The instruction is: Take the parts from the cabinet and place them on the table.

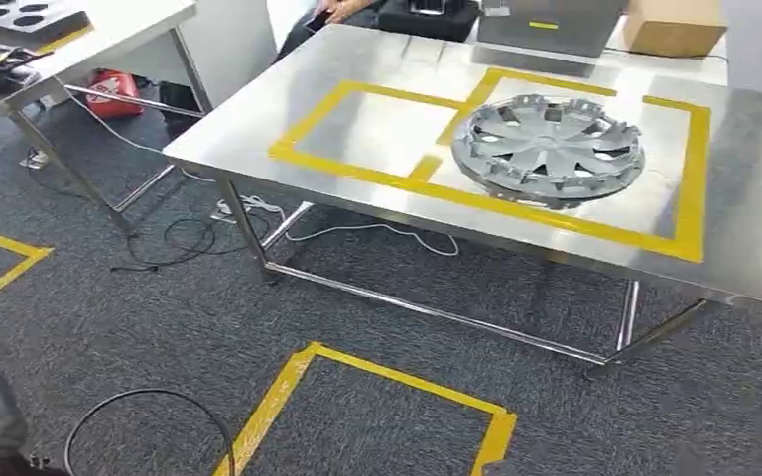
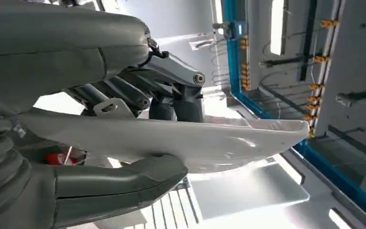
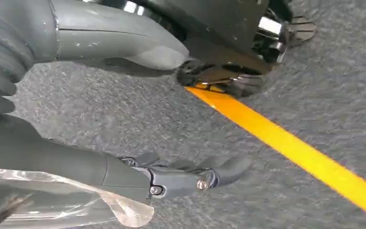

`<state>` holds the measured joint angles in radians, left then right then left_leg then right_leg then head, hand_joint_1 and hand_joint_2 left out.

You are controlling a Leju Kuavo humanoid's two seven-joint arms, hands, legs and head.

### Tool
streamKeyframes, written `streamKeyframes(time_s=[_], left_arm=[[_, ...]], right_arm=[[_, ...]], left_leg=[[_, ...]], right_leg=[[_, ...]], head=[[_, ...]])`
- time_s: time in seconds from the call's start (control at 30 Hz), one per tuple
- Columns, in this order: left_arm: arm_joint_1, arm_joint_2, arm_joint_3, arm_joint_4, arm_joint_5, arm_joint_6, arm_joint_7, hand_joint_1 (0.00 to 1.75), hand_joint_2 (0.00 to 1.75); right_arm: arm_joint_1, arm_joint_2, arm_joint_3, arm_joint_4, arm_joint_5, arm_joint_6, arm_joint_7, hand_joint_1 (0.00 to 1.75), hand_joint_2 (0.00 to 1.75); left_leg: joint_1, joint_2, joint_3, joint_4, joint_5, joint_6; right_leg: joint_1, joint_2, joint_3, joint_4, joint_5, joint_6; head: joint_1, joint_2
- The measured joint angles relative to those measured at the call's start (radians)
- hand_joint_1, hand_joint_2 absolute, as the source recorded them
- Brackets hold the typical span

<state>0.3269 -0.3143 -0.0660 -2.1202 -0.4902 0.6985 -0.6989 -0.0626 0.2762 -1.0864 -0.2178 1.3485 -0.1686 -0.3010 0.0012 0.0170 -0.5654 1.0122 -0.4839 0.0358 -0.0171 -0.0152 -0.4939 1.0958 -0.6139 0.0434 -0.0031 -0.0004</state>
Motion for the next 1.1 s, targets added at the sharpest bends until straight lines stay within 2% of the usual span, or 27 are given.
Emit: streamKeyframes(time_s=[0.07,0.1,0.13,0.17,0.2,0.27,0.3,0.33,0.37,0.43,0.47,0.5,0.57,0.6,0.63,0.67,0.7,0.73,0.77,0.8,0.83,0.87,0.93,0.97,1.0,1.07,1.1], left_arm=[[0.0,0.0,-0.001,0.002,-0.002,0.0,0.0,1.75,1.75],[0.001,0.0,-0.001,0.003,-0.003,0.0,0.0,1.75,1.75],[0.001,0.0,-0.001,0.005,-0.003,0.0,0.0,1.75,1.75],[0.001,0.0,-0.001,0.007,-0.003,0.0,0.0,1.75,1.75],[0.001,0.0,-0.001,0.009,-0.004,0.0,0.0,1.75,1.75],[0.001,0.0,-0.002,0.013,-0.007,0.0,0.0,1.75,1.75],[0.0,0.0,-0.002,0.015,-0.01,0.0,0.0,1.75,1.75],[0.0,0.001,-0.003,0.017,-0.014,0.0,0.0,1.75,1.75],[0.001,0.002,-0.003,0.019,-0.018,0.0,0.0,1.75,1.75],[0.001,0.003,-0.005,0.028,-0.021,-0.001,0.0,1.75,1.75],[0.001,0.006,-0.005,0.033,-0.022,-0.001,0.001,1.75,1.75],[-0.001,0.011,-0.008,0.043,-0.027,-0.001,0.009,1.75,1.75],[-0.002,0.034,-0.022,0.075,-0.052,-0.002,0.051,1.75,1.75],[-0.005,0.049,-0.032,0.094,-0.071,-0.009,0.078,1.75,1.75],[-0.012,0.065,-0.04,0.116,-0.093,-0.023,0.11,1.75,1.75],[-0.025,0.076,-0.048,0.134,-0.112,-0.032,0.138,1.75,1.75],[-0.035,0.087,-0.057,0.151,-0.128,-0.037,0.153,1.75,1.75],[-0.039,0.095,-0.063,0.161,-0.135,-0.039,0.157,1.75,1.75],[-0.042,0.103,-0.067,0.169,-0.142,-0.043,0.167,1.75,1.75],[-0.05,0.112,-0.071,0.184,-0.148,-0.052,0.179,1.75,1.75],[-0.059,0.122,-0.077,0.197,-0.152,-0.067,0.196,1.75,1.75],[-0.061,0.127,-0.081,0.202,-0.159,-0.083,0.213,1.75,1.75],[-0.084,0.138,-0.087,0.217,-0.172,-0.116,0.239,1.75,1.75],[-0.099,0.144,-0.089,0.223,-0.178,-0.135,0.255,1.75,1.75],[-0.115,0.151,-0.091,0.231,-0.186,-0.155,0.268,1.75,1.75],[-0.143,0.165,-0.095,0.251,-0.204,-0.19,0.293,1.75,1.75],[-0.154,0.17,-0.096,0.261,-0.211,-0.2,0.302,1.75,1.75]], right_arm=[[0.003,0.0,0.0,0.0,0.0,0.0,0.001,0.0,1.75],[0.006,0.0,0.0,0.0,0.0,0.0,0.002,0.0,1.75],[0.008,0.0,-0.001,0.0,-0.003,0.002,0.002,0.0,1.75],[0.009,0.0,-0.002,0.0,-0.006,0.008,0.005,0.0,1.75],[0.012,0.0,-0.003,0.0,-0.008,0.016,0.004,0.0,1.75],[0.015,0.0,-0.005,0.0,-0.009,0.02,0.004,0.0,1.75],[0.015,0.0,-0.006,0.0,-0.011,0.022,0.005,0.0,1.75],[0.012,0.0,-0.007,0.0,-0.019,0.024,0.005,0.0,1.75],[0.013,0.0,-0.01,0.0,-0.032,0.026,0.003,0.0,1.75],[0.011,0.0,-0.03,0.0,-0.075,0.034,-0.008,0.0,1.75],[0.011,0.0,-0.037,0.0,-0.091,0.04,-0.014,0.0,1.75],[0.008,0.0,-0.05,-0.002,-0.114,0.05,-0.022,0.0,1.75],[0.005,0.0,-0.072,-0.006,-0.142,0.065,-0.035,0.0,1.75],[0.004,-0.003,-0.083,-0.009,-0.149,0.077,-0.041,0.0,1.75],[0.004,-0.015,-0.092,-0.01,-0.151,0.099,-0.048,0.0,1.75],[0.005,-0.026,-0.096,-0.01,-0.151,0.119,-0.052,0.0,1.75],[0.005,-0.038,-0.1,-0.011,-0.152,0.133,-0.056,0.0,1.75],[0.005,-0.045,-0.103,-0.011,-0.153,0.141,-0.059,0.0,1.75],[0.005,-0.052,-0.107,-0.011,-0.155,0.147,-0.062,0.0,1.75],[0.002,-0.06,-0.112,-0.012,-0.158,0.15,-0.067,0.0,1.75],[0.001,-0.064,-0.116,-0.013,-0.161,0.157,-0.075,0.0,1.75],[0.002,-0.071,-0.118,-0.014,-0.163,0.163,-0.083,0.0,1.75],[0.002,-0.077,-0.121,-0.015,-0.166,0.174,-0.097,0.0,1.75],[0.002,-0.083,-0.122,-0.016,-0.169,0.179,-0.102,0.0,1.75],[-0.001,-0.088,-0.123,-0.016,-0.172,0.18,-0.106,0.0,1.75],[-0.01,-0.092,-0.124,-0.016,-0.177,0.188,-0.108,0.0,1.75],[-0.012,-0.093,-0.124,-0.016,-0.178,0.189,-0.108,0.0,1.75]], left_leg=[[-0.001,-0.01,0.004,0.0,-0.01,0.004],[-0.003,-0.016,0.01,0.0,-0.017,0.005],[-0.003,-0.021,0.019,0.0,-0.026,0.005],[-0.003,-0.026,0.034,0.0,-0.036,0.004],[-0.003,-0.03,0.053,0.0,-0.048,0.002],[-0.003,-0.031,0.076,-0.002,-0.074,-0.006],[-0.006,-0.032,0.093,0.005,-0.083,-0.011],[-0.006,-0.035,0.088,0.003,-0.089,-0.02],[-0.004,-0.035,0.102,0.004,-0.094,-0.025],[-0.003,-0.035,0.1,0.031,-0.088,-0.032],[-0.002,-0.031,0.081,0.07,-0.08,-0.038],[0.0,-0.029,0.045,0.135,-0.084,-0.045],[0.006,-0.028,-0.043,0.258,-0.14,-0.055],[0.008,-0.028,-0.082,0.299,-0.18,-0.058],[0.01,-0.028,-0.105,0.306,-0.197,-0.059],[0.012,-0.028,-0.113,0.283,-0.184,-0.059],[0.012,-0.028,-0.106,0.23,-0.14,-0.058],[0.012,-0.031,-0.092,0.159,-0.075,-0.057],[0.014,-0.045,-0.08,0.085,0.005,-0.059],[0.015,-0.075,-0.089,0.063,0.023,-0.057],[0.012,-0.073,-0.088,0.052,0.009,-0.045],[0.01,-0.068,-0.084,0.055,0.026,-0.039],[0.01,-0.056,-0.072,0.046,0.019,-0.027],[0.014,-0.047,-0.063,0.032,0.022,-0.02],[0.013,-0.039,-0.054,0.026,0.017,-0.012],[0.01,-0.021,-0.046,0.026,0.008,0.001],[0.007,-0.012,-0.042,0.026,0.002,0.004]], right_leg=[[0.001,0.012,-0.108,0.153,-0.059,0.001],[0.002,0.012,-0.15,0.198,-0.077,0.002],[0.003,0.013,-0.175,0.205,-0.071,0.001],[0.003,0.013,-0.179,0.17,-0.04,-0.002],[0.003,0.013,-0.165,0.105,0.012,-0.005],[0.003,0.014,-0.135,-0.047,0.147,-0.012],[0.007,0.014,-0.142,-0.041,0.119,-0.013],[0.009,0.012,-0.122,-0.046,0.112,-0.022],[0.011,0.012,-0.124,-0.05,0.124,-0.027],[0.006,0.017,-0.101,-0.054,0.115,-0.039],[0.006,0.016,-0.089,-0.061,0.112,-0.044],[0.005,0.016,-0.075,-0.066,0.106,-0.052],[0.004,0.021,-0.058,-0.069,0.095,-0.054],[0.004,0.028,-0.05,-0.069,0.087,-0.053],[0.004,0.034,-0.04,-0.07,0.078,-0.053],[0.003,0.042,-0.028,-0.069,0.069,-0.051],[0.001,0.052,-0.014,-0.07,0.059,-0.047],[-0.002,0.063,-0.001,-0.07,0.05,-0.04],[-0.003,0.071,0.004,-0.071,0.042,-0.036],[-0.003,0.082,0.019,-0.063,0.035,-0.031],[-0.004,0.089,0.003,-0.066,0.03,-0.024],[-0.005,0.095,-0.012,-0.073,0.026,-0.018],[-0.007,0.105,0.002,-0.091,0.022,-0.005],[-0.008,0.085,0.007,-0.084,0.014,-0.001],[-0.003,0.047,-0.014,-0.043,-0.005,0.0],[0.0,0.027,-0.112,0.117,-0.072,0.001],[0.0,0.025,-0.161,0.188,-0.091,0.001]], head=[[0.006,0.0],[0.004,0.0],[0.006,0.0],[0.006,0.0],[0.007,0.0],[0.008,0.0],[0.003,0.0],[0.005,0.0],[0.001,0.0],[0.001,0.0],[0.0,0.0],[-0.006,0.0],[-0.005,0.0],[-0.005,0.0],[-0.005,0.0],[-0.005,0.0],[-0.005,0.0],[-0.005,0.0],[-0.005,0.0],[-0.009,0.0],[-0.016,0.0],[-0.013,0.0],[-0.016,0.0],[-0.013,0.0],[-0.013,0.0],[-0.012,0.0],[-0.013,0.0]])
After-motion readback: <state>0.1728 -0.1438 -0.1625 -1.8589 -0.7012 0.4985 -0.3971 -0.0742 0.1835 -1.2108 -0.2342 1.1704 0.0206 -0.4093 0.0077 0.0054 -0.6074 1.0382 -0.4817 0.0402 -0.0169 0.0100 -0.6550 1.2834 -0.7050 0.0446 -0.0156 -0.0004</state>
